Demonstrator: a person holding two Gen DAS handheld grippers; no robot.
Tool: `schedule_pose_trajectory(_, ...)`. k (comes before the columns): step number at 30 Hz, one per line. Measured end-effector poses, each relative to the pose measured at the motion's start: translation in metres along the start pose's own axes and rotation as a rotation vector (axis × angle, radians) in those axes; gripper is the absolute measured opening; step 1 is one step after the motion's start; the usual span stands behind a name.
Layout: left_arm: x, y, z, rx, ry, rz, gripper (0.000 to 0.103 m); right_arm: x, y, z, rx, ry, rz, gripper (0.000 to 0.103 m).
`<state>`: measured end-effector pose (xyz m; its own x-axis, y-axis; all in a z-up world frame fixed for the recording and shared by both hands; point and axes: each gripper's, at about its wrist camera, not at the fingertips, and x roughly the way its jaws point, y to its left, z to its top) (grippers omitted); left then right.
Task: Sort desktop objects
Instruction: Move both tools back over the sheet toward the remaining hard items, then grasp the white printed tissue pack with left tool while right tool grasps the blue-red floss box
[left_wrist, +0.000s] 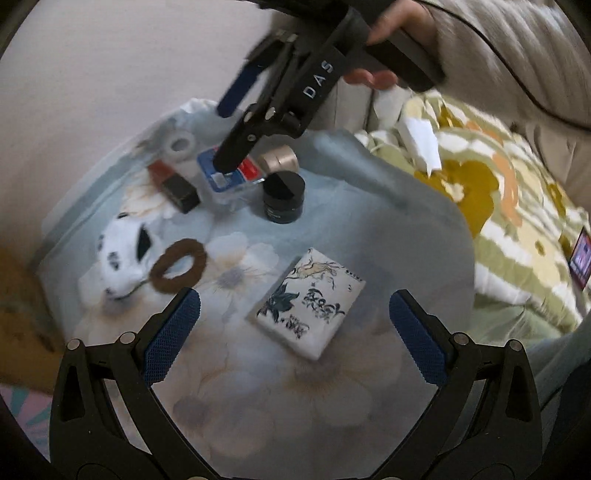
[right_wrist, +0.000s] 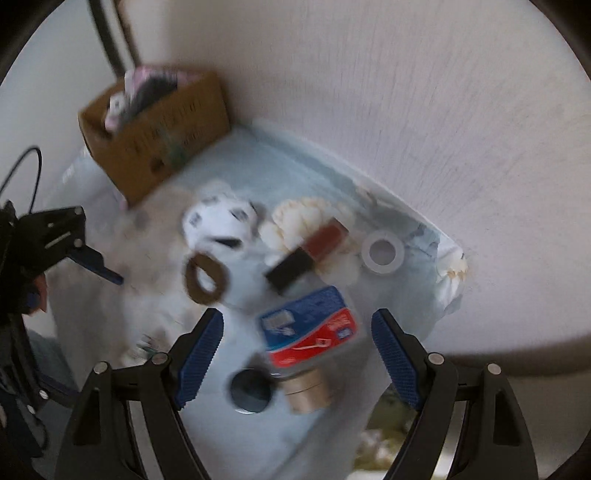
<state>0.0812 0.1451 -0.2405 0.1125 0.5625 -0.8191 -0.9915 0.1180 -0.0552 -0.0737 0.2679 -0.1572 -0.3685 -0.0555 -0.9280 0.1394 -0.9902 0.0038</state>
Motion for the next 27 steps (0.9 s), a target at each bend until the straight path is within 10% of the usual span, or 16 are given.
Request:
schedule_pose_trajectory(12,0.028,0.011,0.009,-0.005,0.030,-0.084,0.097,0.033,0.004,0.002,-0.184,0.096,0.037,0.079)
schedule_pose_trajectory(22,0.036,0.008,0.007,0.044,0.058,-0.136,0.052,0.039,0.003,0.006,-0.200,0.106,0.022,0.079)
schedule_pose_trajectory(27,0.033,0.013,0.008,0.032,0.062,-0.150,0.048,0.041,0.002,0.007,-0.195,0.104,0.027,0.079)
